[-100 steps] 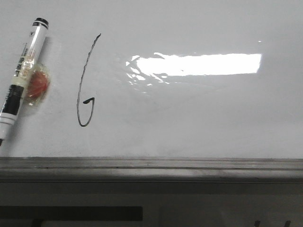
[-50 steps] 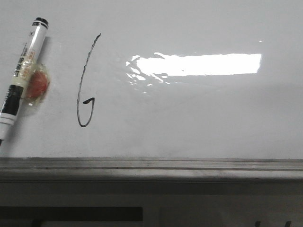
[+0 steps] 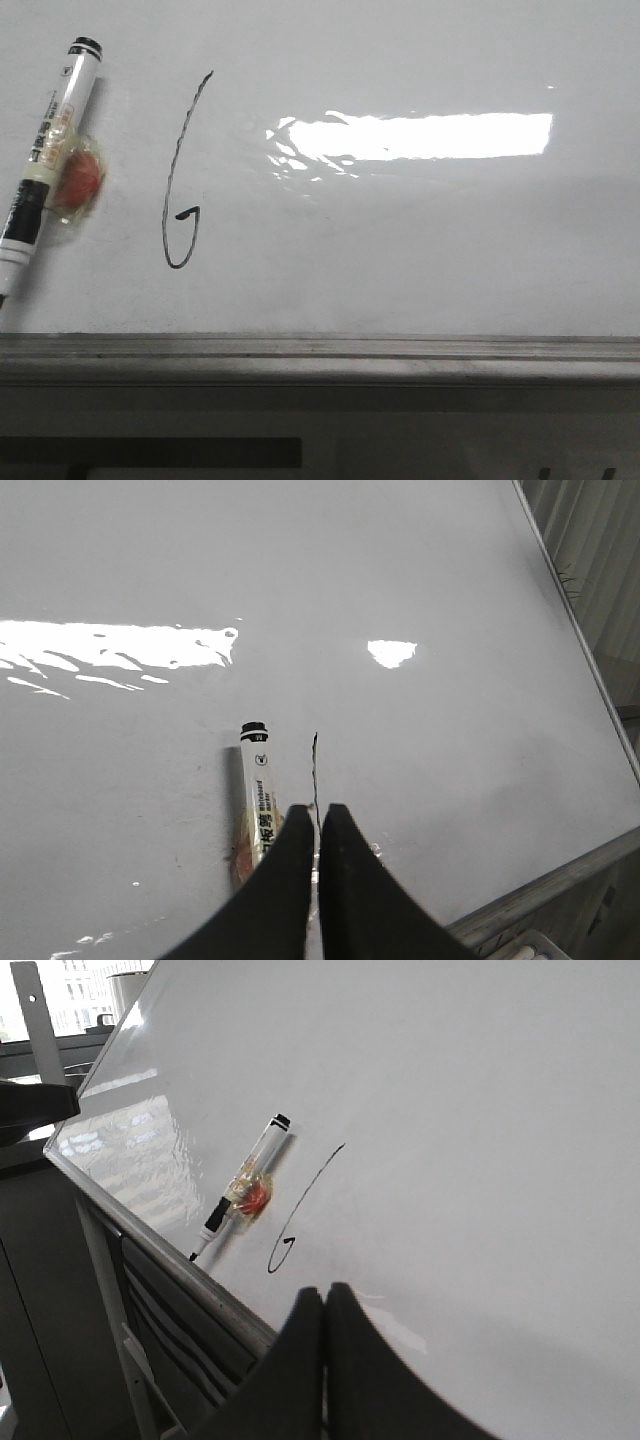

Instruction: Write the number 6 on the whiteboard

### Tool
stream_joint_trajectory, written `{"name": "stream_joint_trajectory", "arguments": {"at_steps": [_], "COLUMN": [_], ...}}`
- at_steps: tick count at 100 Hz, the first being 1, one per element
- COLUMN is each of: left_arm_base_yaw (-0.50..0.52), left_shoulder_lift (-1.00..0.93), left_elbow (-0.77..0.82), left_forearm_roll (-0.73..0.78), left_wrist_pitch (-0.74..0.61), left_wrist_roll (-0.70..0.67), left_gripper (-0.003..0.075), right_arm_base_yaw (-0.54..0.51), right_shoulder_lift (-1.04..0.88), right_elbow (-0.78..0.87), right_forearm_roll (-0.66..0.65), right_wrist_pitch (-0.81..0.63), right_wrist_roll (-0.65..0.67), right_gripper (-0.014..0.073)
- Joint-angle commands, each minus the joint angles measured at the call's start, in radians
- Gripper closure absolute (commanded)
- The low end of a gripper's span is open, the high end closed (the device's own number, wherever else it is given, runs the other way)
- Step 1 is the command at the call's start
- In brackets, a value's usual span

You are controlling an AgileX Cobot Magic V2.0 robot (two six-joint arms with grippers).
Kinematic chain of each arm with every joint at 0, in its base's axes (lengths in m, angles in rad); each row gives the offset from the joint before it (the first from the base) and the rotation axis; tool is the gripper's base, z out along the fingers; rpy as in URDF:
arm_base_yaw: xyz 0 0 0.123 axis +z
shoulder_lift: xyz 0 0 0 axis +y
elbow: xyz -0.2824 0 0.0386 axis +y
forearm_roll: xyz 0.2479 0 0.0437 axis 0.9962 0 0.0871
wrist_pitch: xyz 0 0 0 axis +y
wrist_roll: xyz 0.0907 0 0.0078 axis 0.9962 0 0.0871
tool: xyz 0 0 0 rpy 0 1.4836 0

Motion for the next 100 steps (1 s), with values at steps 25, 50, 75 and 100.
{"name": "stream_joint_trajectory", "arguments": {"at_steps": [25, 50, 75, 100], "left_arm_base_yaw": [0.214, 0.475, 0.589, 0.591], "left_shoulder_lift": [-0.028, -0.028, -0.029, -0.029], "left_elbow": [-0.001, 0.112, 0.254, 0.251], "left_forearm_roll": [0.2, 0.2, 0.198, 0.198], "left_wrist_pitch": [-0.068, -0.078, -0.216, -0.01], "left_wrist_roll": [0.0, 0.0, -0.046, -0.057], "left_gripper": [0.0739, 0.0739, 0.0739, 0.0739], "right_arm_base_yaw": [0.001, 0.001, 0.001, 0.001], "right_shoulder_lift": [0.008, 0.008, 0.008, 0.008], "right_elbow": [-0.027, -0.027, -0.027, -0.027], "right_forearm_roll": [0.011, 0.011, 0.011, 0.011], "right_wrist_pitch": [-0.056, -0.056, -0.056, -0.056], "right_wrist_roll": [-0.011, -0.011, -0.011, -0.011], "right_gripper": [0.0659, 0.0659, 0.0659, 0.0659]}}
